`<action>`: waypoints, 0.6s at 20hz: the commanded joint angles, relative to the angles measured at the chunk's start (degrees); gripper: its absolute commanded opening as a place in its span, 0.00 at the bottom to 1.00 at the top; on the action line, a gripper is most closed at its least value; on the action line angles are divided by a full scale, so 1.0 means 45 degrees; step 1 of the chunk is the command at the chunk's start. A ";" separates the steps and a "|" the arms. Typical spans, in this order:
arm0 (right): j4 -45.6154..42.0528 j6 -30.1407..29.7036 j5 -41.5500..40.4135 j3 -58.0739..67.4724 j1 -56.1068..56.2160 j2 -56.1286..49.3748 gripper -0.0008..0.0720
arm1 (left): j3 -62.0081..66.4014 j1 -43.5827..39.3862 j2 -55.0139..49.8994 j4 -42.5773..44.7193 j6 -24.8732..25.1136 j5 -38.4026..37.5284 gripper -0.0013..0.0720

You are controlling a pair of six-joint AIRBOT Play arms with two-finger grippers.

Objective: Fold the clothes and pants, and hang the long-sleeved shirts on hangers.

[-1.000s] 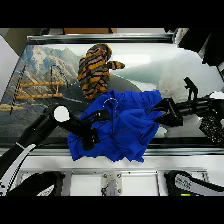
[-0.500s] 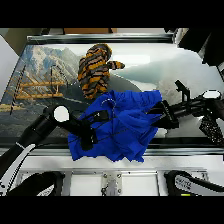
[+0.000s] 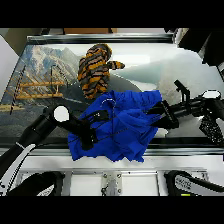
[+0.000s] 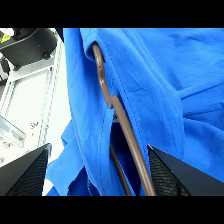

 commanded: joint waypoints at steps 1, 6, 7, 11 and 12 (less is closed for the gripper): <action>0.0010 0.0034 0.0019 -0.0010 0.0010 -0.0005 0.92 | 0.0015 -0.0005 0.0000 -0.0044 0.0000 0.0015 0.03; 0.0005 0.0034 0.0039 -0.0010 0.0010 -0.0005 0.62 | 0.0015 -0.0005 0.0000 -0.0044 0.0000 0.0015 0.03; 0.0005 0.0034 0.0073 -0.0010 0.0010 -0.0005 0.18 | 0.0015 -0.0005 0.0000 -0.0044 0.0000 0.0019 0.03; 0.0010 0.0039 0.0063 -0.0010 0.0010 -0.0010 0.03 | 0.0019 -0.0005 0.0000 -0.0044 0.0000 0.0024 0.03; 0.0010 0.0049 0.0068 -0.0010 0.0010 -0.0010 0.03 | 0.0015 -0.0005 0.0000 -0.0039 0.0000 0.0049 0.03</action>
